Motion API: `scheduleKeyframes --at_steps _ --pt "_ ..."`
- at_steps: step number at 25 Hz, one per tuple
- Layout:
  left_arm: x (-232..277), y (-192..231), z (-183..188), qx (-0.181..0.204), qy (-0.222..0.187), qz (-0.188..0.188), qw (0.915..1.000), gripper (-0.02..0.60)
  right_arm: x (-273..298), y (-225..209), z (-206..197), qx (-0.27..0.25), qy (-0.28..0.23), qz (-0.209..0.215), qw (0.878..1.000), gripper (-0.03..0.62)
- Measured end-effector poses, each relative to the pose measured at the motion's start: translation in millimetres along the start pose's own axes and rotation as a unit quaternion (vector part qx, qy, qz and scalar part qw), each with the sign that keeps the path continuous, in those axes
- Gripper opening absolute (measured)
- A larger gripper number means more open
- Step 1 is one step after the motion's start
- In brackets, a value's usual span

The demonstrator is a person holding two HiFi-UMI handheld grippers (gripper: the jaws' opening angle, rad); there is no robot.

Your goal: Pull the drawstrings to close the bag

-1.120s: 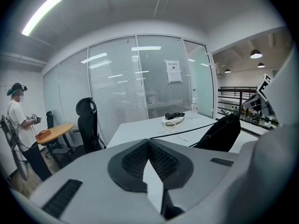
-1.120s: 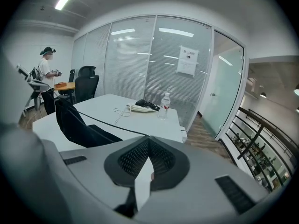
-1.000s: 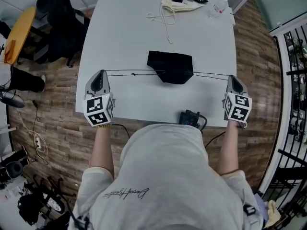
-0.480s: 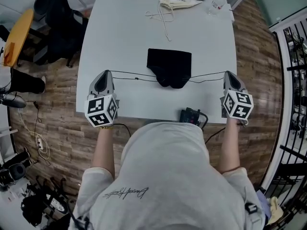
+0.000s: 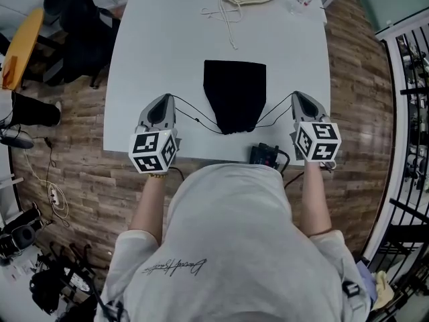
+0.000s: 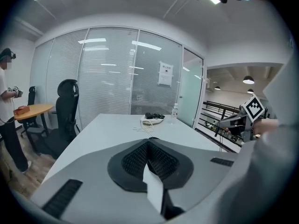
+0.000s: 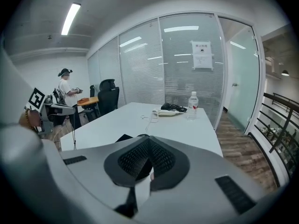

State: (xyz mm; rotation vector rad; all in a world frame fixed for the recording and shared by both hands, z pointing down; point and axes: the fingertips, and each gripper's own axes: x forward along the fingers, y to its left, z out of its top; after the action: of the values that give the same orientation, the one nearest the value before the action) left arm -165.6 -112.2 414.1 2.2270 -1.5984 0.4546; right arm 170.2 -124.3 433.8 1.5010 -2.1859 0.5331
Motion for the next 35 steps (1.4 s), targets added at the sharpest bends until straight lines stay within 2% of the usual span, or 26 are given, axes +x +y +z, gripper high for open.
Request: scheduleKeyframes --at_steps 6,11,35 --pt "2 -35 -9 0.004 0.006 -0.034 0.9994 0.011 4 39 -5 -0.002 0.001 0.046 0.999 0.023" --pt "5 -48 -12 0.002 0.004 -0.039 0.9992 0.011 6 61 -1 0.005 -0.006 0.08 0.997 0.023" --pt "11 -53 -7 0.013 0.003 -0.043 0.999 0.011 18 71 0 -0.011 0.003 0.109 0.994 0.023"
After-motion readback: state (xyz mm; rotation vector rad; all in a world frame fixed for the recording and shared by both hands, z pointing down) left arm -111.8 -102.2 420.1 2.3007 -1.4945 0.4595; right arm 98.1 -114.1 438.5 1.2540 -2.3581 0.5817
